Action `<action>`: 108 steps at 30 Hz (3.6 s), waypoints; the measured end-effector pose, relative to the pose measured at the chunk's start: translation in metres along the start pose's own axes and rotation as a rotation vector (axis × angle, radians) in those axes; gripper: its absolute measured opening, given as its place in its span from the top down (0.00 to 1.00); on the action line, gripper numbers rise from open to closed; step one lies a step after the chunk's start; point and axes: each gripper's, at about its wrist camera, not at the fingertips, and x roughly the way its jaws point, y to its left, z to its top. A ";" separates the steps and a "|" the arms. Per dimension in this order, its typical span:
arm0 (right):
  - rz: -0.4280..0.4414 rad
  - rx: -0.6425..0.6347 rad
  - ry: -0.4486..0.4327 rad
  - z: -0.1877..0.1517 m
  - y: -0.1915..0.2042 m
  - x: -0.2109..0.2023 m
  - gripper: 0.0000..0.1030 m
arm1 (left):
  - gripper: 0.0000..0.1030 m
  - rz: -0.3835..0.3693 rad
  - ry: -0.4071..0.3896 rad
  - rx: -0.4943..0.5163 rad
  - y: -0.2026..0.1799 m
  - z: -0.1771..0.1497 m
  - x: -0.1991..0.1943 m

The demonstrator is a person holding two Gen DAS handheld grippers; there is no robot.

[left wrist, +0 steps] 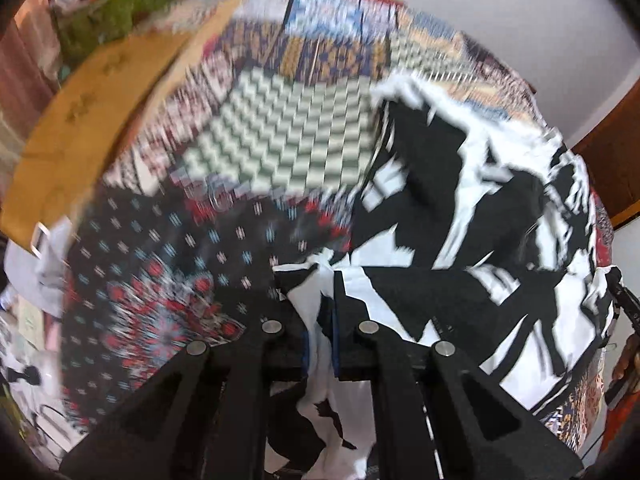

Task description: Fold small clothes

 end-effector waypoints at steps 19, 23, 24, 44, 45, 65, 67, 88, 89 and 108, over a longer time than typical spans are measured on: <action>-0.040 -0.046 -0.040 -0.037 0.003 -0.049 0.43 | 0.40 -0.014 -0.002 -0.037 0.037 -0.066 -0.043; -0.022 -0.002 0.035 -0.044 -0.003 -0.026 0.43 | 0.40 -0.072 0.052 -0.090 0.037 -0.074 -0.023; -0.013 0.003 0.048 -0.045 -0.003 -0.021 0.43 | 0.43 -0.077 0.050 -0.089 0.035 -0.075 -0.021; 0.187 -0.085 -0.071 -0.027 0.034 -0.081 0.94 | 0.94 -0.028 -0.246 0.084 -0.007 -0.059 -0.129; 0.195 -0.087 -0.092 -0.021 0.036 -0.086 0.94 | 0.94 -0.031 -0.271 0.089 -0.010 -0.052 -0.137; 0.006 -0.033 -0.259 0.114 0.022 -0.025 0.96 | 0.95 -0.002 -0.324 -0.073 -0.022 0.128 -0.077; -0.042 -0.008 -0.237 0.123 0.009 -0.003 0.96 | 0.95 0.012 -0.278 -0.100 -0.016 0.145 -0.047; -0.042 -0.004 -0.265 0.094 -0.003 -0.042 0.44 | 0.21 0.127 -0.278 0.042 -0.001 0.104 -0.053; -0.040 -0.009 -0.256 0.086 0.000 -0.045 0.44 | 0.21 0.127 -0.263 0.046 0.000 0.098 -0.052; 0.103 0.045 -0.004 -0.011 0.035 0.009 0.88 | 0.89 -0.148 -0.042 -0.029 -0.003 -0.012 -0.015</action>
